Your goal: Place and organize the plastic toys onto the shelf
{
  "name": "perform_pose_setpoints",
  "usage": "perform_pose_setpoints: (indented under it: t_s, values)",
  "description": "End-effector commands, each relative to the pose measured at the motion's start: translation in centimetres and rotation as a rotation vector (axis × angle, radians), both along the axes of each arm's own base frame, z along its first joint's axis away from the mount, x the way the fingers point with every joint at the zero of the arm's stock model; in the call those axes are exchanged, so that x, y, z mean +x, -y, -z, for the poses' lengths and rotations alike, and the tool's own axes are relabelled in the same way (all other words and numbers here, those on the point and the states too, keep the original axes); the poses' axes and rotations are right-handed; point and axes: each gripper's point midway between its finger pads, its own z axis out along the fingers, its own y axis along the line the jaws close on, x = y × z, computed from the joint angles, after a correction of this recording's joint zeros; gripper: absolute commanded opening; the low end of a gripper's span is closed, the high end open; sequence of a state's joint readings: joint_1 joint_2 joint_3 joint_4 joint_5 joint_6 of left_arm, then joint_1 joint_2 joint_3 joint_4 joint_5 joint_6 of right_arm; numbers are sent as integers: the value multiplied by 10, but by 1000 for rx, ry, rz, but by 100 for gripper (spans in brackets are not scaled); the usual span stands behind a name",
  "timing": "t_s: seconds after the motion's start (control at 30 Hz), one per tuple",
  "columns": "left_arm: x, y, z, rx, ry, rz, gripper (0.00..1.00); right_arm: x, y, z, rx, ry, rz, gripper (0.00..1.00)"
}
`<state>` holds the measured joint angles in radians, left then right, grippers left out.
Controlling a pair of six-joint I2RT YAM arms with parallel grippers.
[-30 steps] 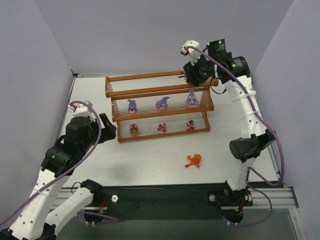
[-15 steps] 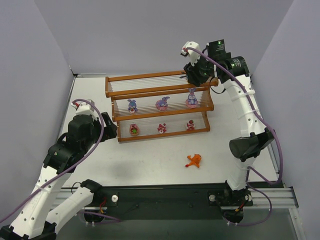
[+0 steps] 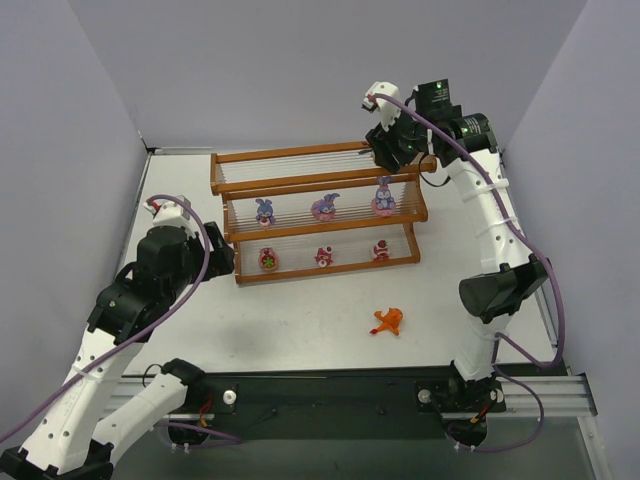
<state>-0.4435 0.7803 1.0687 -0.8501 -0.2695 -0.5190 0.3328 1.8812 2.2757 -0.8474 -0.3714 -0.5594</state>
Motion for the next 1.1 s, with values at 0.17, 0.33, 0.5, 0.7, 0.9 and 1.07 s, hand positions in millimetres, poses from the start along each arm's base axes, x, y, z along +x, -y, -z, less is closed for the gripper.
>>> perform_pose_setpoints:
  t_s: [0.17, 0.33, 0.5, 0.7, 0.9, 1.07]
  values:
    - [7, 1, -27, -32, 87, -6, 93, -3, 2, -3, 16, 0, 4, 54]
    - [7, 0, -27, -35, 88, -9, 93, -3, 3, -6, 19, 8, 9, 56]
    - [6, 0, -27, -38, 90, -8, 93, -1, -1, -15, 48, 36, 7, 57]
    - [4, 1, -26, -45, 90, -8, 93, 3, -2, -26, 56, 76, 12, 59]
    - [4, 1, -27, -52, 95, -7, 93, 4, -3, -39, 64, 120, 14, 65]
    - [4, 2, -31, -57, 103, -6, 93, -2, -3, -61, 104, 175, 14, 70]
